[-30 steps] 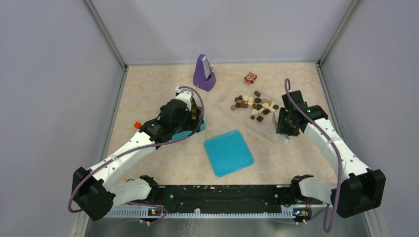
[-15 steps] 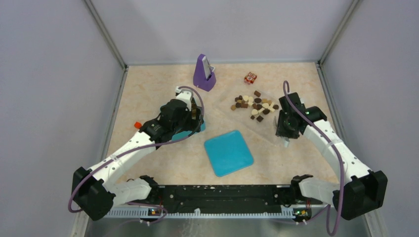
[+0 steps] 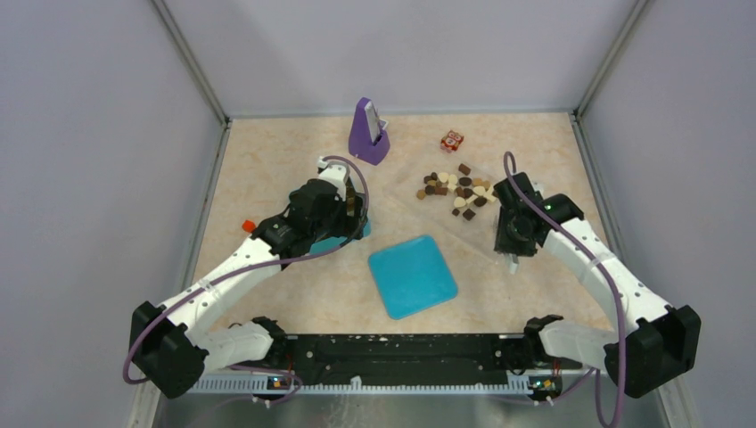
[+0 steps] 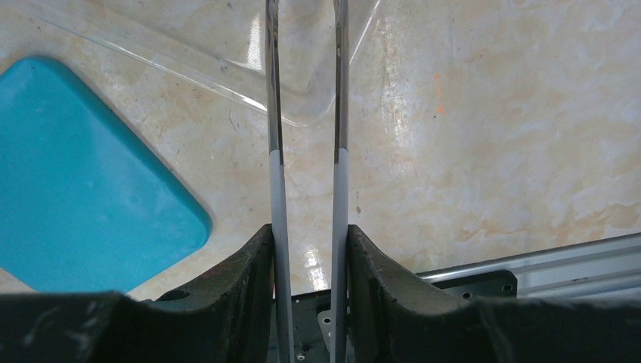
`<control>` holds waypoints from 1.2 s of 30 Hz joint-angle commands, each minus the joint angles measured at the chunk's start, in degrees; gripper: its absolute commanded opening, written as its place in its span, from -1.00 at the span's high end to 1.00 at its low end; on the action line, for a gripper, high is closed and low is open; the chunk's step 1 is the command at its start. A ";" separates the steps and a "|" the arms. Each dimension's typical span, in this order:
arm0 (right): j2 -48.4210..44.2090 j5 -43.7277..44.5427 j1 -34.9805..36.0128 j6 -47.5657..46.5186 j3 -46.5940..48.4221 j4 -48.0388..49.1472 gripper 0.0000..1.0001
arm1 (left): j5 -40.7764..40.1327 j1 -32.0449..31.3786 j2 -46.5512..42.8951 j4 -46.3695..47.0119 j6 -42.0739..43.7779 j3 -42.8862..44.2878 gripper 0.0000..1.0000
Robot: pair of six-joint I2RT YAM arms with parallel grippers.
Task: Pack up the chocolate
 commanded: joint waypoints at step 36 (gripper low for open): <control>-4.46 0.19 2.99 1.28 4.07 -1.00 1.00 | -5.87 4.46 4.05 -10.37 -5.55 11.41 -0.98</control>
